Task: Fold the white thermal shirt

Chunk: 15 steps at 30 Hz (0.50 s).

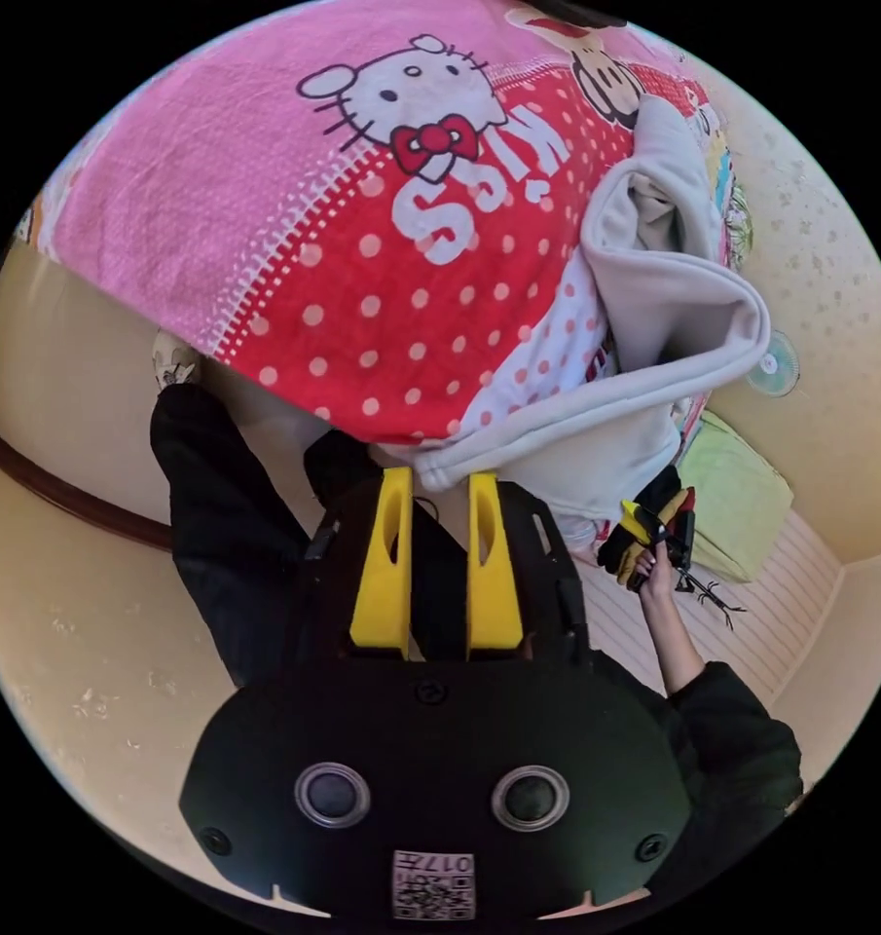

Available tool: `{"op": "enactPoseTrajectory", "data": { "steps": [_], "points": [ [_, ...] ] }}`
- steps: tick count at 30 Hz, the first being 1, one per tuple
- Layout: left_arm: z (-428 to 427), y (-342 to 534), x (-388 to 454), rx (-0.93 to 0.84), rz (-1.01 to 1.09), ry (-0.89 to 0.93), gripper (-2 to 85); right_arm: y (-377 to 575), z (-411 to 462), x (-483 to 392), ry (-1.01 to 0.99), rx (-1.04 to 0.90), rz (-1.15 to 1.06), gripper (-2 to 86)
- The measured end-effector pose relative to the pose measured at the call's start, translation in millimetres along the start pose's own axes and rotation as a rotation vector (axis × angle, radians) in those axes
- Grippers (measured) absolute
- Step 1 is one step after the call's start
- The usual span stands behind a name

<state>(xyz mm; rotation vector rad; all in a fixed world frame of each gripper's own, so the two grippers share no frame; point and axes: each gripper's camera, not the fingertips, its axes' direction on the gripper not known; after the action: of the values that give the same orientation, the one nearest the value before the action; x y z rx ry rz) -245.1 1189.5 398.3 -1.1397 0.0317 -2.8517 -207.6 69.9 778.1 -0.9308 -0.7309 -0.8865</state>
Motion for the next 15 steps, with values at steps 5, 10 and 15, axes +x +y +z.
{"op": "enactPoseTrajectory", "data": {
  "steps": [5,10,15],
  "points": [
    [-18,7,10,-0.026,0.017,-0.003,6.3,6,-5,-7,0.066,-0.094,-0.040,6.3],
    [-64,40,28,-0.100,0.194,0.093,5.1,37,-35,-5,-0.030,-0.125,-0.132,4.0],
    [-116,97,47,-0.184,0.322,0.314,4.8,91,-67,3,-0.115,-0.195,-0.178,3.0]
  ]
}}
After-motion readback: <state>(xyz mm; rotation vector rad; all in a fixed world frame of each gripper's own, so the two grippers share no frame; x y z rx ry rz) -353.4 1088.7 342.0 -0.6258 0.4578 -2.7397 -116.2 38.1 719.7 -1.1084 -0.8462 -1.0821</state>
